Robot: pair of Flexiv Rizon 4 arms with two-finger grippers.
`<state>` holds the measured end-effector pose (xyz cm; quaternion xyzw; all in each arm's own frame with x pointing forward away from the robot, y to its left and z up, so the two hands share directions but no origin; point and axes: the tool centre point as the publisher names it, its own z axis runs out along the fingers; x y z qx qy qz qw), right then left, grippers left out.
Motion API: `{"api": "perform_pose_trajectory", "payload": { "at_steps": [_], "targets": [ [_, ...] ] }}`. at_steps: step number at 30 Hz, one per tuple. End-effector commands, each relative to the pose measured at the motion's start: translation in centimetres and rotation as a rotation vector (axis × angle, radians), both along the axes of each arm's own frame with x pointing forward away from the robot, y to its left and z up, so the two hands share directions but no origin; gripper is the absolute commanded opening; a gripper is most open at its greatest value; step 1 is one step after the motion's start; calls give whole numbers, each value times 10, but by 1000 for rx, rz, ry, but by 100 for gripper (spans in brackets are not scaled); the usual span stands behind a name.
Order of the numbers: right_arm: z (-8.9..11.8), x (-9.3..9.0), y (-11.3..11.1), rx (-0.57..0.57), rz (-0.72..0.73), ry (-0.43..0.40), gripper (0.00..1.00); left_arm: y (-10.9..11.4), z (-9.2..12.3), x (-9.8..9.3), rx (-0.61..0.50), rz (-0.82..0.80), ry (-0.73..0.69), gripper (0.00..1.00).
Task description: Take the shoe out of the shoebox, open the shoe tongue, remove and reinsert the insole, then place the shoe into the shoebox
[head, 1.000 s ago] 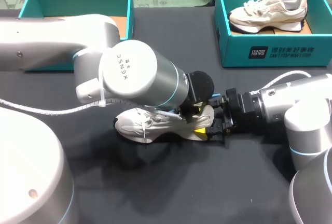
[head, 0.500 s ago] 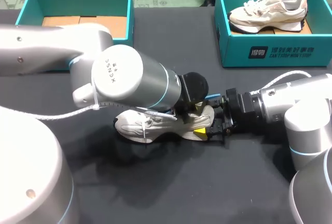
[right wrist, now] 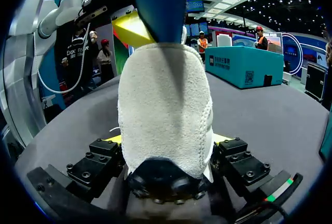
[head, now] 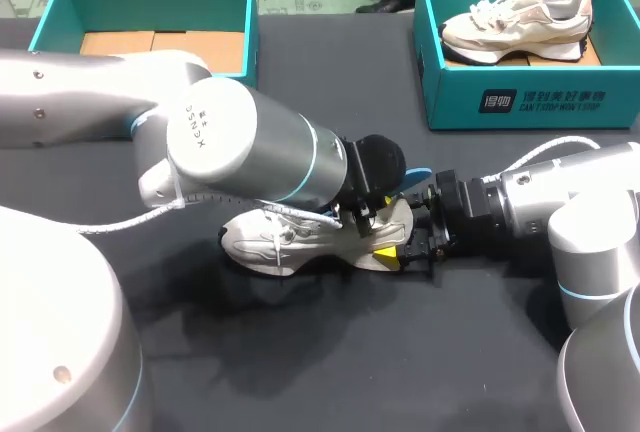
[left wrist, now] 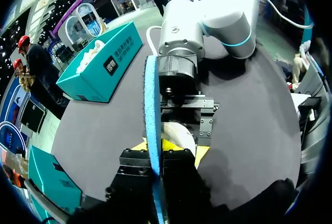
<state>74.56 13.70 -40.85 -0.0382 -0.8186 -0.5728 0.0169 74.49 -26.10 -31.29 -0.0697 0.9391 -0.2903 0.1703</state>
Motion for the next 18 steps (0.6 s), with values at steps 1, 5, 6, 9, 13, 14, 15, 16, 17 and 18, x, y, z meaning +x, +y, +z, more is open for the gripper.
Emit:
{"api": "perform_pose_trajectory", "payload": {
  "at_steps": [1,5,6,9,13,14,15,16,17,18],
  "targets": [
    [-2,-2,2,-5,-1,1,0,5,15,-1,-18,-26,32,0],
    [-2,-2,2,-5,-1,1,0,1,30,0,-35,-26,58,0],
    [-2,-2,2,-5,-1,1,0,-1,33,0,-35,-30,61,0],
    [-2,-2,2,-5,-1,1,0,-5,44,0,-53,-50,88,0],
    [-2,-2,2,-5,-1,1,0,-11,61,3,-98,-98,168,0],
    [-2,-2,2,-5,-1,1,0,-13,66,3,-110,-118,193,0],
    [-2,-2,2,-5,-1,1,0,-14,70,3,-124,-129,216,0],
    [-2,-2,2,-5,-1,1,0,-16,75,3,-136,-138,242,0],
    [-2,-2,2,-5,-1,1,0,-17,80,3,-149,-147,265,0],
    [-2,-2,2,-5,-1,1,0,-18,86,2,-163,-159,279,0]
  ]
}}
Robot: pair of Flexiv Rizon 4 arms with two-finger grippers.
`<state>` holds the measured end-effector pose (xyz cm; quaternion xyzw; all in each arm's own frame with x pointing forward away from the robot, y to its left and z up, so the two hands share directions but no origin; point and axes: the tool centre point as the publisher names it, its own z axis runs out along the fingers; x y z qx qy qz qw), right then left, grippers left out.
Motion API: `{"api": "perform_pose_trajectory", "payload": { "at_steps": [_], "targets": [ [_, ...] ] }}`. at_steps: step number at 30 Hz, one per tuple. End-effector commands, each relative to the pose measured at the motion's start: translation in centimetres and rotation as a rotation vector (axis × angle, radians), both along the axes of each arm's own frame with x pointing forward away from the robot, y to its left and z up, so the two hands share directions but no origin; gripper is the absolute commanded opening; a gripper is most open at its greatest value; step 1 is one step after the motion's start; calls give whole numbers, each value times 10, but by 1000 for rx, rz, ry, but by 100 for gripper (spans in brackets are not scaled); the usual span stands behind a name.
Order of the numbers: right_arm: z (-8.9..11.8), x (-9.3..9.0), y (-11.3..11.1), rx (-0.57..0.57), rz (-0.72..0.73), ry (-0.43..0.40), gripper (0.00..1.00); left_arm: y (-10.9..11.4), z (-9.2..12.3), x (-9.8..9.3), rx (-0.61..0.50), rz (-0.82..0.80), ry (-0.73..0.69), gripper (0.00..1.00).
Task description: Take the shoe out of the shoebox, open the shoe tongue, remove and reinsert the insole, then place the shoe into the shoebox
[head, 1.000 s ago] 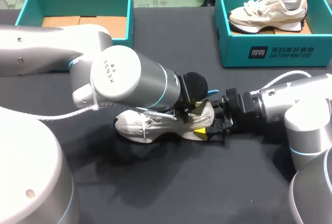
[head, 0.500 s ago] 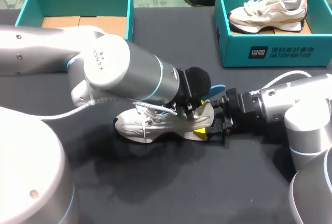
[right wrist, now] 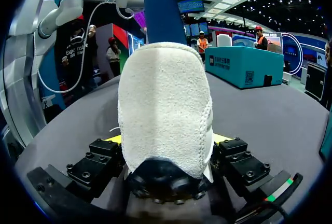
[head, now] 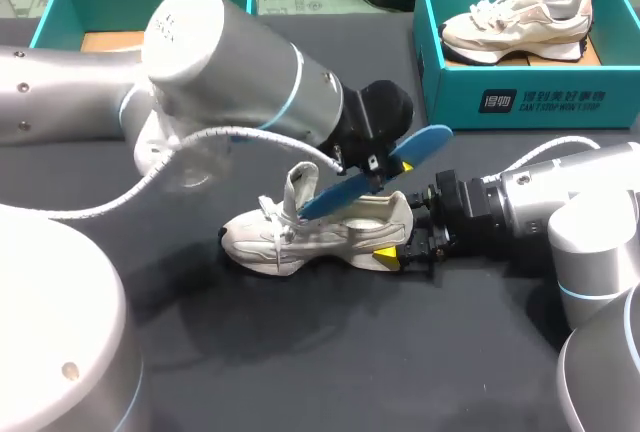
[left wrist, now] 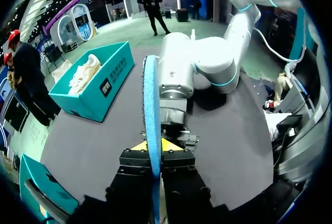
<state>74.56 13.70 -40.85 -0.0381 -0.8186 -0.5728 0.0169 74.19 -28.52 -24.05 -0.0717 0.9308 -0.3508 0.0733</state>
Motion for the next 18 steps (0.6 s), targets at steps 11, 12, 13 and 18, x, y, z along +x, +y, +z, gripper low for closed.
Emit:
{"api": "perform_pose_trajectory", "payload": {
  "at_steps": [11,12,13,18],
  "targets": [
    [-2,-2,2,-5,-1,1,0,1,62,-6,-147,-152,228,0],
    [-2,-2,2,-5,-1,1,0,1,62,-6,-147,-152,228,0],
    [-2,-2,2,-5,-1,1,0,1,62,-6,-147,-152,228,0],
    [-2,-2,2,-5,-1,1,0,1,62,-6,-147,-152,228,0]
  ]
}}
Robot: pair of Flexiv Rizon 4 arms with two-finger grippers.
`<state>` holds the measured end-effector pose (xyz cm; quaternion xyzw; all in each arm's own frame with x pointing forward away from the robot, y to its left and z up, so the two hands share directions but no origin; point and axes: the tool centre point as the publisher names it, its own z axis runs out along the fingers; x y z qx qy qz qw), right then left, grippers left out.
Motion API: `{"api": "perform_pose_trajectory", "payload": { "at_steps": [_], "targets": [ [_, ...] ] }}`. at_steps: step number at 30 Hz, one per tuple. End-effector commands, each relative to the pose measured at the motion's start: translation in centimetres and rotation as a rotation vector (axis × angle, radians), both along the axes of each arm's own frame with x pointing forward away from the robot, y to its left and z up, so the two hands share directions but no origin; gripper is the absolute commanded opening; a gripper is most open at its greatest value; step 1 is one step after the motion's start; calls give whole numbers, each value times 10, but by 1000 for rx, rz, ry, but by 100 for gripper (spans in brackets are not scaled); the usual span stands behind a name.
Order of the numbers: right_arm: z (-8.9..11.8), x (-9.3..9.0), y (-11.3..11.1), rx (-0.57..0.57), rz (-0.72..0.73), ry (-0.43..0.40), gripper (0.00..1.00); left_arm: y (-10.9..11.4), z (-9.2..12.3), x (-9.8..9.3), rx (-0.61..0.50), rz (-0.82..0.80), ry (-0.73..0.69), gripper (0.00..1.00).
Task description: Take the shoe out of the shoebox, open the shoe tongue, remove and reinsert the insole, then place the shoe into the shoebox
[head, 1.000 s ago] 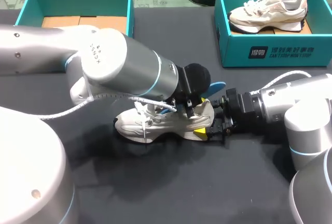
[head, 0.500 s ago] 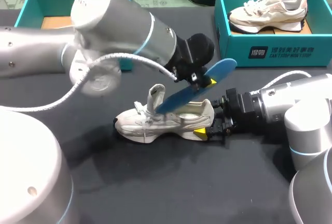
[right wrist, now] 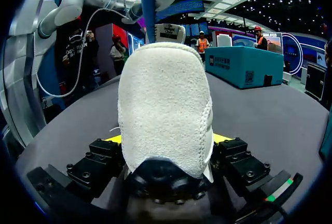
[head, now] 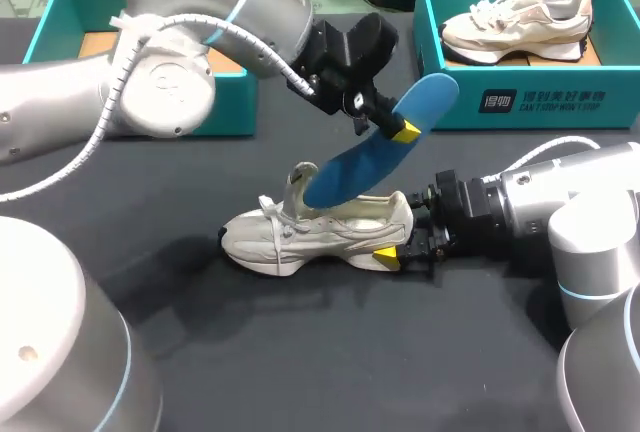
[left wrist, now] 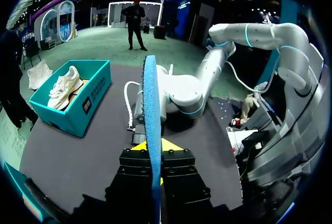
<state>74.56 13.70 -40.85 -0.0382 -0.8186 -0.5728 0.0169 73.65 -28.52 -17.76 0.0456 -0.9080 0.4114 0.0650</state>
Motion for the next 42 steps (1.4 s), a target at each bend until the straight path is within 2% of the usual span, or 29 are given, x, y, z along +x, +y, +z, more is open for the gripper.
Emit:
{"api": "perform_pose_trajectory", "payload": {
  "at_steps": [1,4,7,9,15,18,32,33,35,42],
  "targets": [
    [-2,-2,2,-5,-1,1,0,1,0,0,-1,0,0,0],
    [-2,-2,2,-5,-1,1,0,1,0,0,-1,0,0,0],
    [-2,-2,2,-5,-1,1,0,0,28,-10,-147,73,69,0],
    [-2,-2,2,-5,-1,1,0,-6,44,-14,-211,88,46,0],
    [-2,-2,2,-5,-1,1,0,-14,107,-18,-374,141,53,0],
    [-2,-2,2,-5,-1,1,0,-11,153,-15,-490,203,57,0],
    [-2,-2,2,-5,-1,1,0,-11,153,-15,-490,203,57,0],
    [-2,-2,2,-5,-1,1,0,-9,151,-21,-491,189,75,0],
    [-2,-2,2,-5,-1,1,0,-9,164,-26,-521,184,122,0],
    [-2,-2,2,-5,-1,1,0,-5,218,-27,-552,159,141,0]
  ]
}}
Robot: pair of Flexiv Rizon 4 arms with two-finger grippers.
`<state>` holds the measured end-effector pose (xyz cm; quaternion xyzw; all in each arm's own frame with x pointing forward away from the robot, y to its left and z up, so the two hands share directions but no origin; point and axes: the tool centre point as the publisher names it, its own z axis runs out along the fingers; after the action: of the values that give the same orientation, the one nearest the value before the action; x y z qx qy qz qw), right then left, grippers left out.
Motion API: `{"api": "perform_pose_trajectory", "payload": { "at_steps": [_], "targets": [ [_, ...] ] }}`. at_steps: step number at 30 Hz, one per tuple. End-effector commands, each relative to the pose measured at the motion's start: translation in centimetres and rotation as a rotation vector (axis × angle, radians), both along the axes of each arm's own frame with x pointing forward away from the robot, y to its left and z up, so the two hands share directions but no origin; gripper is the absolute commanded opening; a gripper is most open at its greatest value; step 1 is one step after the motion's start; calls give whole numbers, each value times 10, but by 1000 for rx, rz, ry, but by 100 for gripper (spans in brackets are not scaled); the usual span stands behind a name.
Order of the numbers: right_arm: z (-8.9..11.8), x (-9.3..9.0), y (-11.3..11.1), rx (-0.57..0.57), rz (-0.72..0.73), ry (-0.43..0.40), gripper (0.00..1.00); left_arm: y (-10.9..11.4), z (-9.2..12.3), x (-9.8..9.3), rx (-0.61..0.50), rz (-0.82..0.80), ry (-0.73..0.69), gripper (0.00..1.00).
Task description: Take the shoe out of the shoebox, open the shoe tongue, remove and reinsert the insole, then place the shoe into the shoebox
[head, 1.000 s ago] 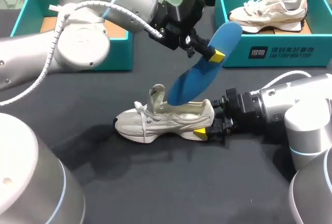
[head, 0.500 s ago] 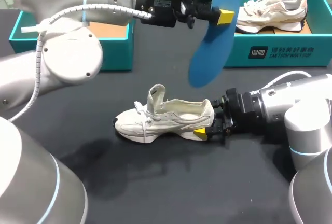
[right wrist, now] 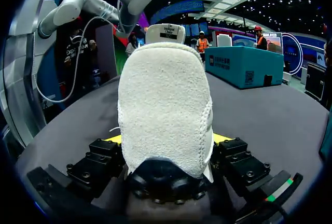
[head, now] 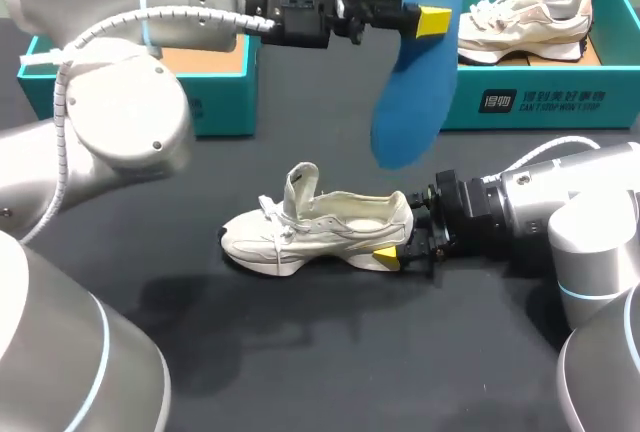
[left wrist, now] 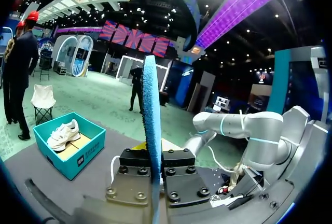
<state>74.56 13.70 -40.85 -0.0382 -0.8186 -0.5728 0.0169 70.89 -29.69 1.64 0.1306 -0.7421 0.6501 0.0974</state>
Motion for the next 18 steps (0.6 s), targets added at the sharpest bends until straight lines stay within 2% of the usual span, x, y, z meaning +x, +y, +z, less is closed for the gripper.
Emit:
{"api": "perform_pose_trajectory", "payload": {
  "at_steps": [1,4,6,18],
  "targets": [
    [-2,-2,2,-5,-1,1,0,10,29,-1,14,-9,6,0],
    [-2,-2,2,-5,-1,1,0,18,42,-9,22,6,10,0],
    [-2,-2,2,-5,-1,1,0,24,59,-19,10,-24,37,0],
    [-2,-2,2,-5,-1,1,0,24,59,-19,10,-24,37,0]
  ]
}}
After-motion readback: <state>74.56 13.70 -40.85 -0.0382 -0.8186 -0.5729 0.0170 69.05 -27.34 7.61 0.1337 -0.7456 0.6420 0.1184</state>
